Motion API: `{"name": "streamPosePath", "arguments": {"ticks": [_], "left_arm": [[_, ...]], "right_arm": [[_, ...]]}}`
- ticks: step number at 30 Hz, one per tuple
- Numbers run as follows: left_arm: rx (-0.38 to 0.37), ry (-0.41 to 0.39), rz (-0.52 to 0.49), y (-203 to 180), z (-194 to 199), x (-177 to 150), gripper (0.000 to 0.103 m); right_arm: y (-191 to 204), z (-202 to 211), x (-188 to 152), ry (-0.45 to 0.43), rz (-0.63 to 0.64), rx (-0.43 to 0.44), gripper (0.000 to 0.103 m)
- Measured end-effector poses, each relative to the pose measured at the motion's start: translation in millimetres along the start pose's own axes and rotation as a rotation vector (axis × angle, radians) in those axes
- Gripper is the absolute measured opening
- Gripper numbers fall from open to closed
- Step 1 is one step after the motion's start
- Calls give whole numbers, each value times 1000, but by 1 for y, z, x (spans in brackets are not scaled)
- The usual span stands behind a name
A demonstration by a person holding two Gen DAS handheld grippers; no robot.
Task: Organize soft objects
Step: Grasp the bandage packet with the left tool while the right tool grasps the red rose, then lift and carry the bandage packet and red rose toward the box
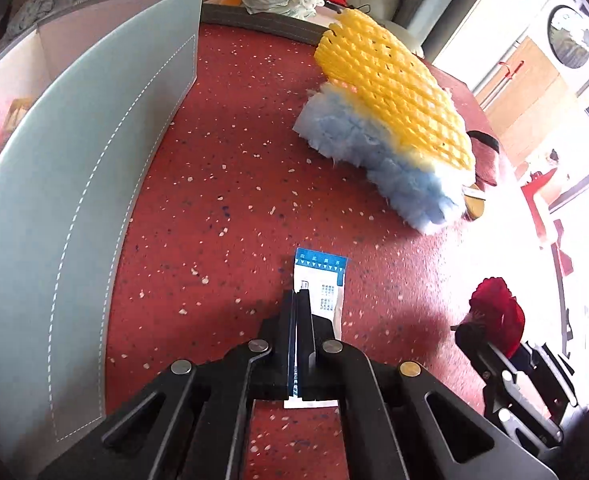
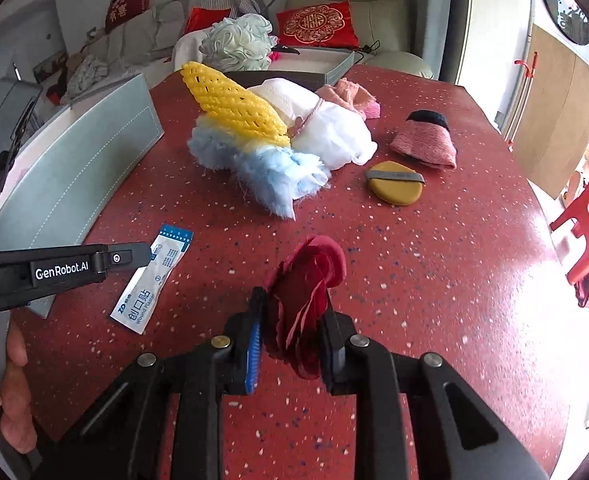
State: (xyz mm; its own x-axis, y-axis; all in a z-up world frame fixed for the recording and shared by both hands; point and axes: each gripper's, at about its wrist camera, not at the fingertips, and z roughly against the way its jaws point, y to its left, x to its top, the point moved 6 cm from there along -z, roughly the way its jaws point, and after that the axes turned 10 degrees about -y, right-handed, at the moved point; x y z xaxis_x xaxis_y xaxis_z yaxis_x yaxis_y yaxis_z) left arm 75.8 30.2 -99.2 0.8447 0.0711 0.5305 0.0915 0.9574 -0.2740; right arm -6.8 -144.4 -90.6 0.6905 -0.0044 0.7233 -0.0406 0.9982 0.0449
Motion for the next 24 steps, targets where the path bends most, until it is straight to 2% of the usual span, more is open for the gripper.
{"name": "streamPosePath", "arguments": {"ticks": [4,8,18,24], "left_arm": [[-20,-20,-69,6,11,-16,0],[-52,-22,-78,-1,17,-29,0],[-140,-63,-153,-24,47,-25,0],[-144,-107,-198,-37,58,-7,0]], "right_arm": [[1,12,-8,-11,-24,-5,25],[1,15,-12,-12,-62,-2,25],[3,25,-8,-33,-64,-11,25],[3,30,-4,-47,-73,-11,25]]}}
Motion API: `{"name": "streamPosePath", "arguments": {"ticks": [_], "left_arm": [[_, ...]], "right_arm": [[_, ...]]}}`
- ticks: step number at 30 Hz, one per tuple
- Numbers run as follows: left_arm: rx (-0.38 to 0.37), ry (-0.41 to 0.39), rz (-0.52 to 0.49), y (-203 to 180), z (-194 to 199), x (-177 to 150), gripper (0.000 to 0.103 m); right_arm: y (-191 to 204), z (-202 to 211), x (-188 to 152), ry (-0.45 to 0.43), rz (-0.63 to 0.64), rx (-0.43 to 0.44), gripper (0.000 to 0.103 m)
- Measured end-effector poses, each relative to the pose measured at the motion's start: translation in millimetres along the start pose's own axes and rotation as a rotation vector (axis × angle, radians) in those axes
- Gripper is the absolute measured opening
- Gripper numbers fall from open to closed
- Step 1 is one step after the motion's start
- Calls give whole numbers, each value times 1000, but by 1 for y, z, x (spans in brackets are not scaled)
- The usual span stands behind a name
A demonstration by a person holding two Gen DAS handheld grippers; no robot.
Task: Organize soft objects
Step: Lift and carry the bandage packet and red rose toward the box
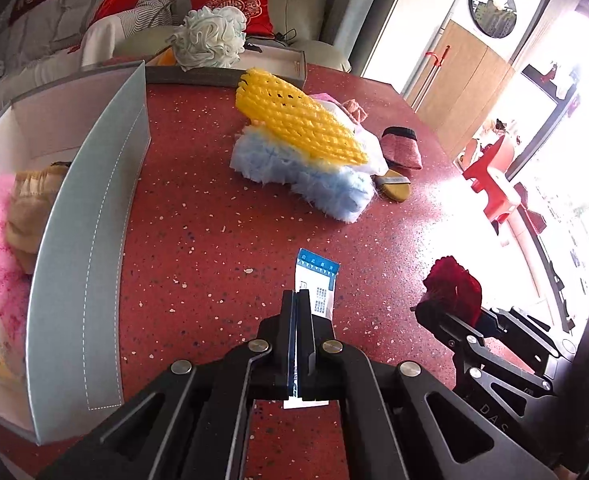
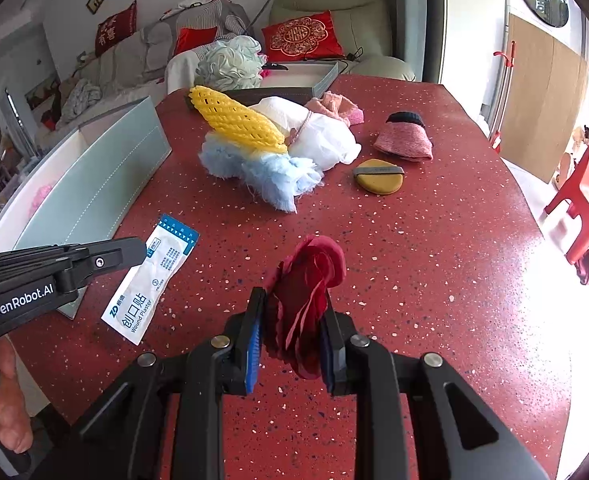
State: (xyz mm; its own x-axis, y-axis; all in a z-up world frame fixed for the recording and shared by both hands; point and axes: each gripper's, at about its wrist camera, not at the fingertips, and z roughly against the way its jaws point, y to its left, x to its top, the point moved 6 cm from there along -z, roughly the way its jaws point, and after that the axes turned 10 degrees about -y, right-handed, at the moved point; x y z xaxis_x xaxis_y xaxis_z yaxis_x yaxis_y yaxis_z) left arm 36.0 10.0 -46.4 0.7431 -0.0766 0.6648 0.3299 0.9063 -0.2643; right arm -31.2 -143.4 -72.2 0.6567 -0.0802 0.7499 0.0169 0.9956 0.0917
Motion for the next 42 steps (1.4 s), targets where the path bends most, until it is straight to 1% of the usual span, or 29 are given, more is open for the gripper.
{"name": "streamPosePath", "arguments": {"ticks": [3,7,10,15,18,25,32,37,42], "left_arm": [[29,3,-4,4,3,2,0],[67,7,-33,7,5,1,0],[90,17,-59,7,4,-1,0],[104,26,-70,10,4,-9,0],[111,33,-77,11,6,-14,0],[116,50,-104,8,6,-28,0],[93,70,-115,3,9,-46,0],[80,73,-115,0,12,-53,0],[74,68,-108,-2,18,-55,0]], "right_arm": [[7,3,3,-10,6,11,25],[17,4,3,-10,26,17,25],[17,5,-1,-5,11,13,25],[11,8,-13,16,-30,-1,25],[11,12,-18,20,-34,-9,25],[10,14,-29,23,-46,-35,25],[6,25,-38,24,-60,-65,25],[7,31,-43,21,-57,-78,25],[12,35,-47,16,-51,-72,25]]}}
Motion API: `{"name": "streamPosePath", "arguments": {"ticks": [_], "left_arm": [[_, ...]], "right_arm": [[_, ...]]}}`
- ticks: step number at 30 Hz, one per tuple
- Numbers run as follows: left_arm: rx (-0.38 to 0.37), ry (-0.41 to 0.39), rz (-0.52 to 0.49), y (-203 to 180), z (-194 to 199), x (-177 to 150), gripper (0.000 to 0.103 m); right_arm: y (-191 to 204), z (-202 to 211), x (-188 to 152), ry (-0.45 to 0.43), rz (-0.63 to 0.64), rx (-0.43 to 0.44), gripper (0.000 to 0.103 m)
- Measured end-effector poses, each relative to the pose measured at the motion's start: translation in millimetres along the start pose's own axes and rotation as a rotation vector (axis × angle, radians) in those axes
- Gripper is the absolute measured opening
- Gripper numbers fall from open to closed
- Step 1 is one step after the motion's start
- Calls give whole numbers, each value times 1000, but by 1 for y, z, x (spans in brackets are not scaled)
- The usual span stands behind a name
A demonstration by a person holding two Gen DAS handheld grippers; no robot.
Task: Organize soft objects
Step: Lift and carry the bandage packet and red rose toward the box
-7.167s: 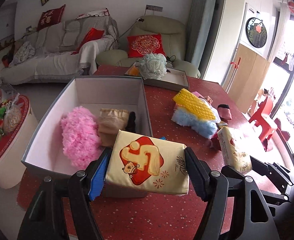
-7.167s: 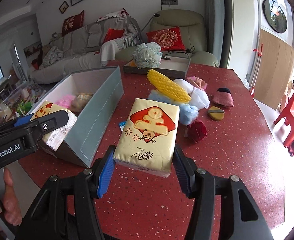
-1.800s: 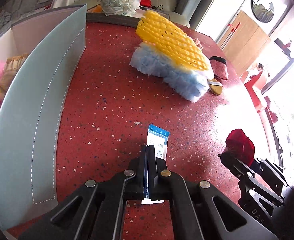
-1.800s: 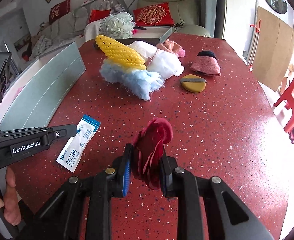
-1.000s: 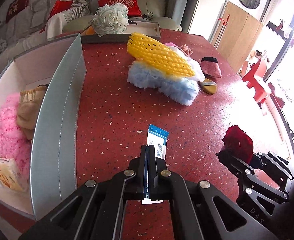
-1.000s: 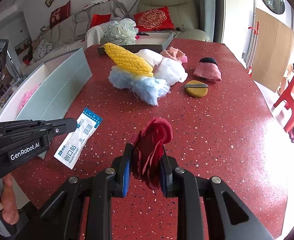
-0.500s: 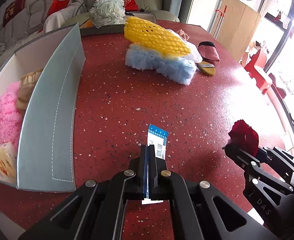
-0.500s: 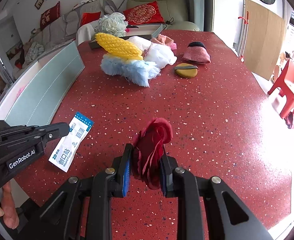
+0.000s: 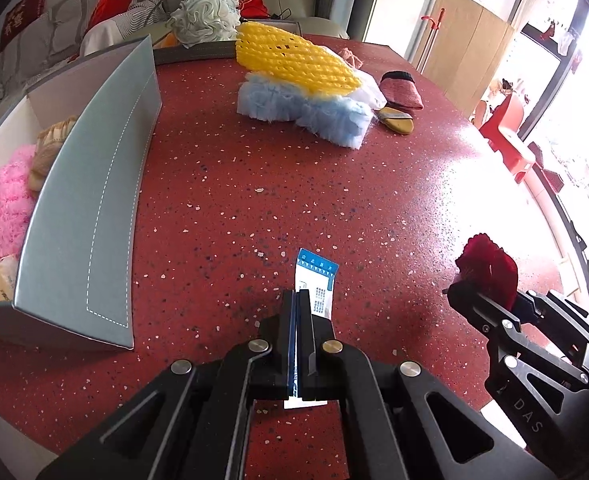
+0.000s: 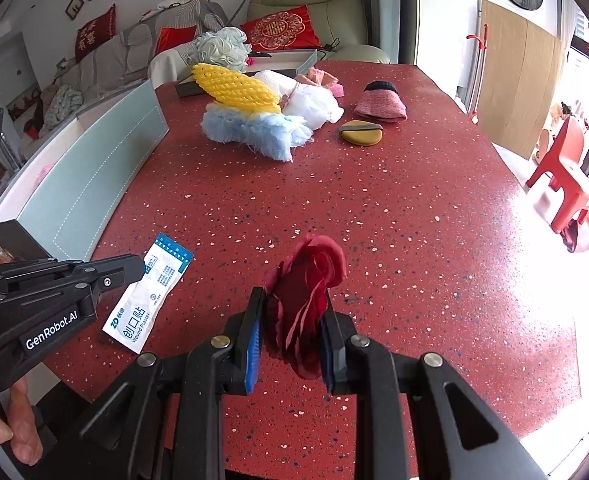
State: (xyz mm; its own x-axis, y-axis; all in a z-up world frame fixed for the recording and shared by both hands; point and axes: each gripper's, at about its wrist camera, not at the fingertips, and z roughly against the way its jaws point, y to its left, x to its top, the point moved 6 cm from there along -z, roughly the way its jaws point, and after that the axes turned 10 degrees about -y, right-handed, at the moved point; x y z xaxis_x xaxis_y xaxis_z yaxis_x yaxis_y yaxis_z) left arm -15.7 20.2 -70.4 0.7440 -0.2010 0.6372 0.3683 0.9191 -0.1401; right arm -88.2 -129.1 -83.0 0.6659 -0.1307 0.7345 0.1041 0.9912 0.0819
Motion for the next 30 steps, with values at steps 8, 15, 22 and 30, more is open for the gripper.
{"name": "streamPosePath", "arguments": {"ticks": [8,15,22,30], "left_arm": [[-3,-13,10,4,5,2,0],[-7,3,16,6,2,-6,0],[-7,-4,18,8,6,-6,0],[-7,-16,22,10,11,-3,0]], "right_arm": [[4,2,1,-6,5,0,25],[8,1,-5,8,8,-1,25],[12,1,-6,9,16,4,25],[14,4,-1,0,19,9,25]]}}
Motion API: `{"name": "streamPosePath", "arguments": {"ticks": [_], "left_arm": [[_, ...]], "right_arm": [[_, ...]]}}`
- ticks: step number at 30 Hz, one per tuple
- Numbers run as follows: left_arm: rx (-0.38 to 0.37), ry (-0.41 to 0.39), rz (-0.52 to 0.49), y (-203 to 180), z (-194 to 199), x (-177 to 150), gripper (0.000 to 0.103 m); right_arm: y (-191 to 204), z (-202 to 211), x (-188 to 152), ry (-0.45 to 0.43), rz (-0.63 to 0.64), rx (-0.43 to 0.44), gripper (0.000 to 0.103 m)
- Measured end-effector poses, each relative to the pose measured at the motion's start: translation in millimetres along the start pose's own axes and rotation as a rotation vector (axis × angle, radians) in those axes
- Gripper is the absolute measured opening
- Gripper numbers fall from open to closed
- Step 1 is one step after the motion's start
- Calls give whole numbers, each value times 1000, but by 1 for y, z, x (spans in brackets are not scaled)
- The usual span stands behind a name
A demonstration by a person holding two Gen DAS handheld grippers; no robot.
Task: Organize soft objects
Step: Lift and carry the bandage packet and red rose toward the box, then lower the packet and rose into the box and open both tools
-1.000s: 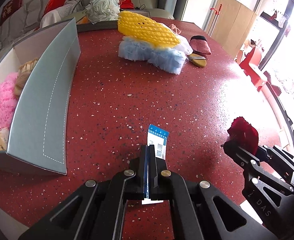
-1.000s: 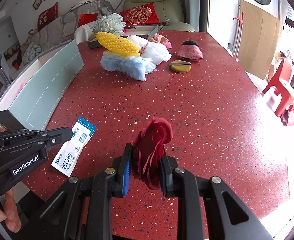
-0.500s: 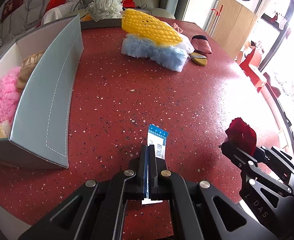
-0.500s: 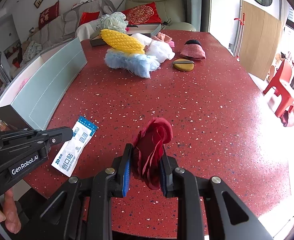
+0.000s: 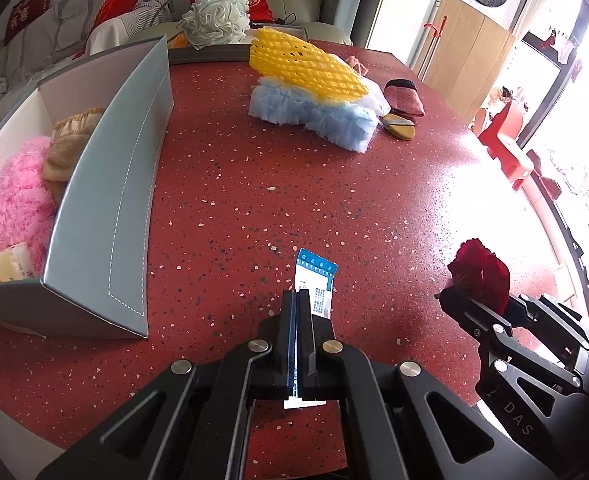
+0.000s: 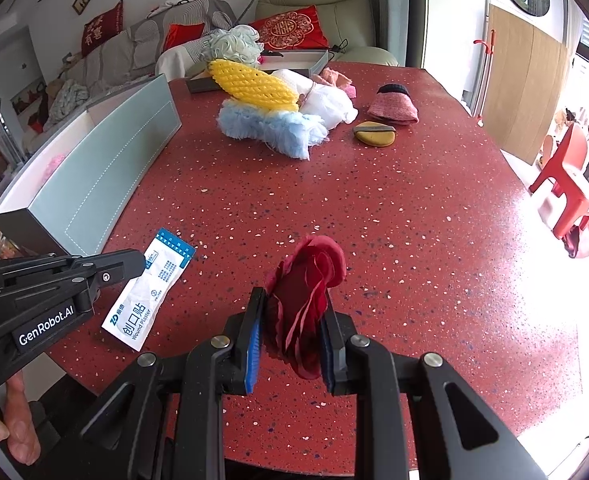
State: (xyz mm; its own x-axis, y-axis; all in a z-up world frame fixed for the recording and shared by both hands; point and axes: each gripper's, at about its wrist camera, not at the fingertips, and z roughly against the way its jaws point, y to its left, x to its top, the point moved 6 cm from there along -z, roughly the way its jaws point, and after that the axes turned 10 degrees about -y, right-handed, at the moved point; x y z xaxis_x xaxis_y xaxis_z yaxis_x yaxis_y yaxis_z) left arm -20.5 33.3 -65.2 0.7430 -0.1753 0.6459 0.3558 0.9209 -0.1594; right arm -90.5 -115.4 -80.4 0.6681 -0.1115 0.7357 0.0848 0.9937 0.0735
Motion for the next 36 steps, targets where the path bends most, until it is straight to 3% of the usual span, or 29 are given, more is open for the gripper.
{"name": "streamPosePath", "arguments": {"ticks": [10,18,29,36], "left_arm": [[1,-67,2,5,22,30,0],[30,-133,33,30,44,56,0],[154,-240,139,118,88,87,0],[265,-190,225,185,76,75,0]], "right_arm": [[10,10,26,-45,36,17,25],[40,13,63,-104,74,75,25],[138,6,115,-170,156,282,25],[204,-16,124,-145,205,380,25]]}}
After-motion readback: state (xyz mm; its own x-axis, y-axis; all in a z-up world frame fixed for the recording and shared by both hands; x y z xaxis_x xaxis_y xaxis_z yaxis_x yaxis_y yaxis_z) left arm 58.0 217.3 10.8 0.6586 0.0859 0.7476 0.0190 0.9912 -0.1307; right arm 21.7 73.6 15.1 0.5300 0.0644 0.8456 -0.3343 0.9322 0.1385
